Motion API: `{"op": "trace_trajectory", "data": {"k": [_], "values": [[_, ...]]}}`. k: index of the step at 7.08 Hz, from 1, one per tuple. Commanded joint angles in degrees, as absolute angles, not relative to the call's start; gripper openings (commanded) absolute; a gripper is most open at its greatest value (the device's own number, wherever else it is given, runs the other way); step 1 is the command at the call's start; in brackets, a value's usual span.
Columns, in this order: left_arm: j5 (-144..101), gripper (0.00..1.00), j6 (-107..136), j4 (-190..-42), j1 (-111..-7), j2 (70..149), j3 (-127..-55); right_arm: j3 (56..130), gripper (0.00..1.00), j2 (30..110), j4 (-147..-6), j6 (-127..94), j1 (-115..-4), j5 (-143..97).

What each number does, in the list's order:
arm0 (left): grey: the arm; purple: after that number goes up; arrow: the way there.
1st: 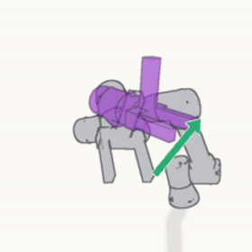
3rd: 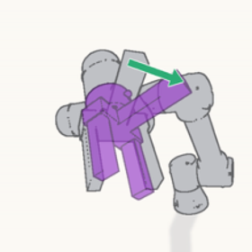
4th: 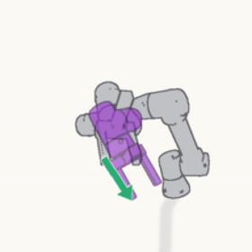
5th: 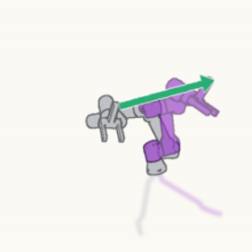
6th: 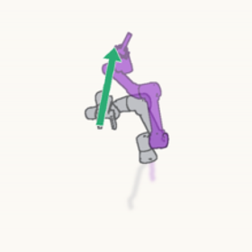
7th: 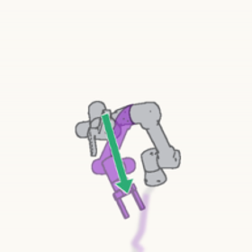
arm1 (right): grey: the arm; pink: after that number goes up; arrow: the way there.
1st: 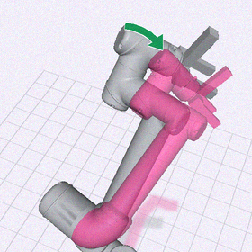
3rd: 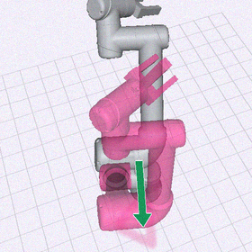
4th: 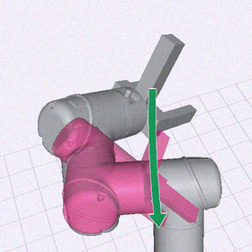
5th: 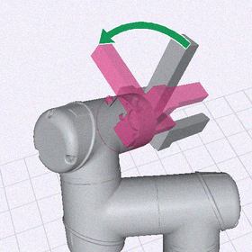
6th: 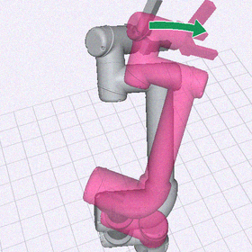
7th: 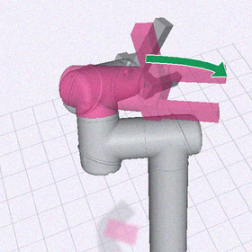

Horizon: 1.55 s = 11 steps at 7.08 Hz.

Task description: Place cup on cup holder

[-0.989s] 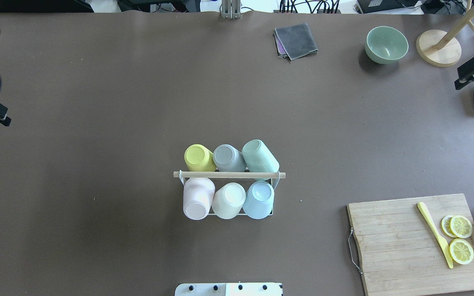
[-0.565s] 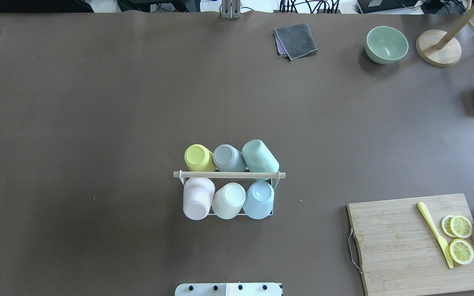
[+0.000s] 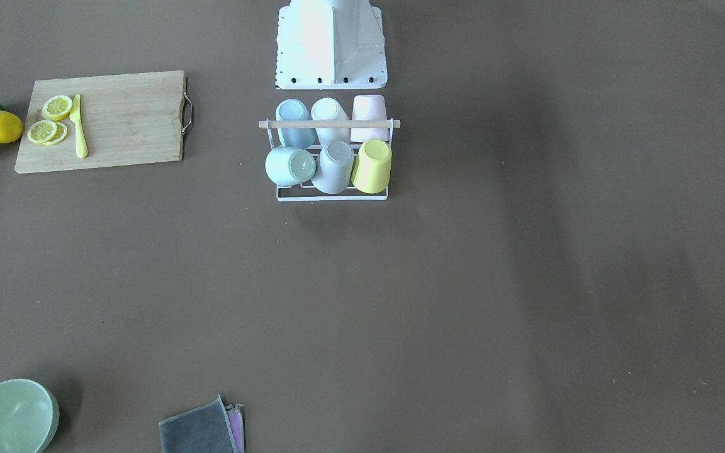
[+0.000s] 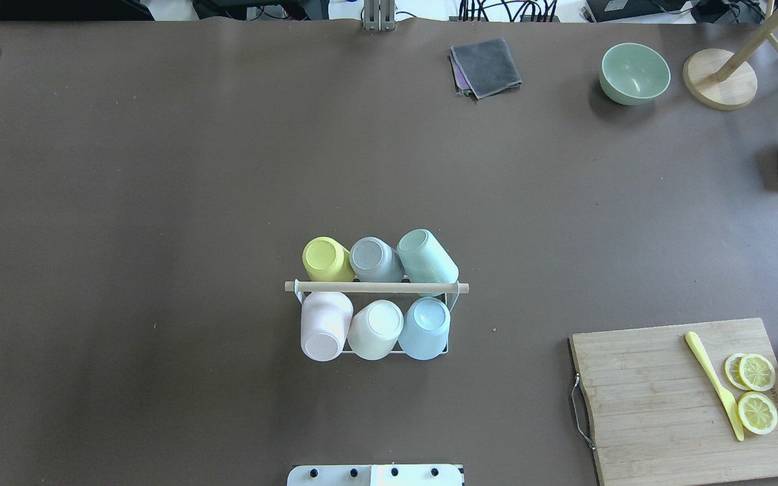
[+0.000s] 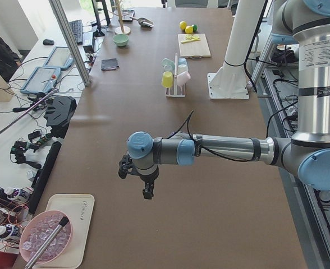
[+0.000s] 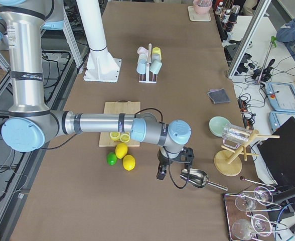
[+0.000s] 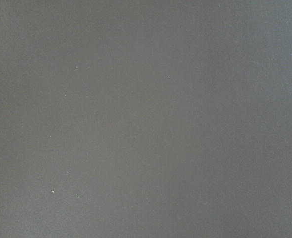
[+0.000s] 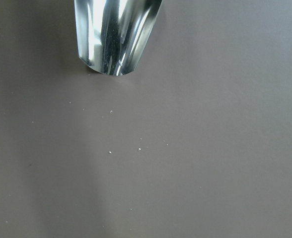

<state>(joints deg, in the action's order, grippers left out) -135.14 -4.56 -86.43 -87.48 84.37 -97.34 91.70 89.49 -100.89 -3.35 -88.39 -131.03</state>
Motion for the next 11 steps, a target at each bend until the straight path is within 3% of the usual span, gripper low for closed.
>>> {"op": "trace_trajectory", "data": {"k": [1, 11], "values": [[-135.1, 0.98, -4.9, -86.5, -89.1, 82.8, -97.6, 91.5, 1.00, 88.9, -99.6, -3.5, -88.7, -131.0], [-129.6, 0.98, -4.8, -86.8, -90.3, 81.9, -102.0, 92.4, 1.00, 88.6, -99.4, -3.9, -89.3, -130.6]]}}
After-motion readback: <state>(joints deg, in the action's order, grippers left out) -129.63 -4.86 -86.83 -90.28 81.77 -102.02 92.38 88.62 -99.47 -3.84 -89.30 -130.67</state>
